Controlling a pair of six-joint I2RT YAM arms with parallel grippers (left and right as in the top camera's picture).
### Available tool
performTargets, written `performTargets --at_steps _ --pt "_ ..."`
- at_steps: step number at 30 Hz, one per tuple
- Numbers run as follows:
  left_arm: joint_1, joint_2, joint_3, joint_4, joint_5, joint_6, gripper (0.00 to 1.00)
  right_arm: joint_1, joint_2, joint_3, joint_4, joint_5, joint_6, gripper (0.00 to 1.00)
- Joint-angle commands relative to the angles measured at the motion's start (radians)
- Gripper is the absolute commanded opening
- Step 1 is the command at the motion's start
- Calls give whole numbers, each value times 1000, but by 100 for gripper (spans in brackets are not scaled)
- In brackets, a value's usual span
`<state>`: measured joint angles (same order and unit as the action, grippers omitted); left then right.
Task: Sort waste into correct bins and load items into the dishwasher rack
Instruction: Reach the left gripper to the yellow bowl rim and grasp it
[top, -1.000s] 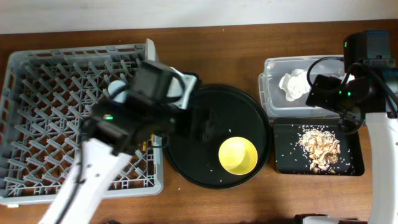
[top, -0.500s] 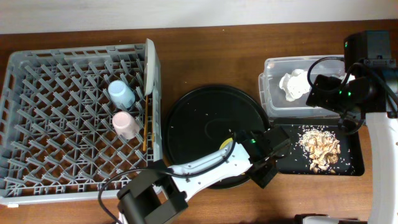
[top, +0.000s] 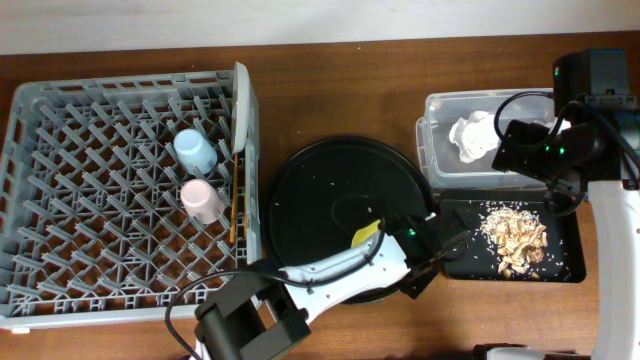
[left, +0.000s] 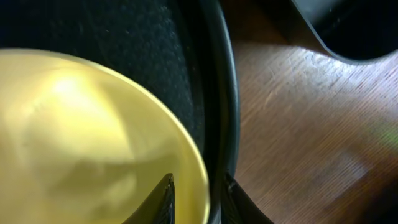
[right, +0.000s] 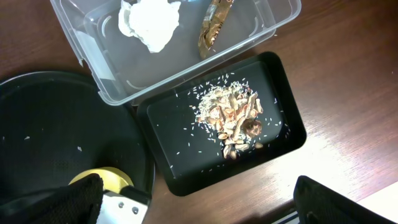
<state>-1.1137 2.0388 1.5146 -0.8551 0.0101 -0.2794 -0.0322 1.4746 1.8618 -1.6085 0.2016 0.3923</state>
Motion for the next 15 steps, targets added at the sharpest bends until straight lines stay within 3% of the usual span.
performTargets --at_steps 1,12,15 --pt "-16 9 -39 -5 -66 4 23 -2 -6 10 0 13 6 99" --pt "-16 8 -42 -5 -79 5 15 -2 -6 10 0 13 6 99" --pt "-16 8 -39 -4 -84 5 24 -2 -6 10 0 13 6 99"
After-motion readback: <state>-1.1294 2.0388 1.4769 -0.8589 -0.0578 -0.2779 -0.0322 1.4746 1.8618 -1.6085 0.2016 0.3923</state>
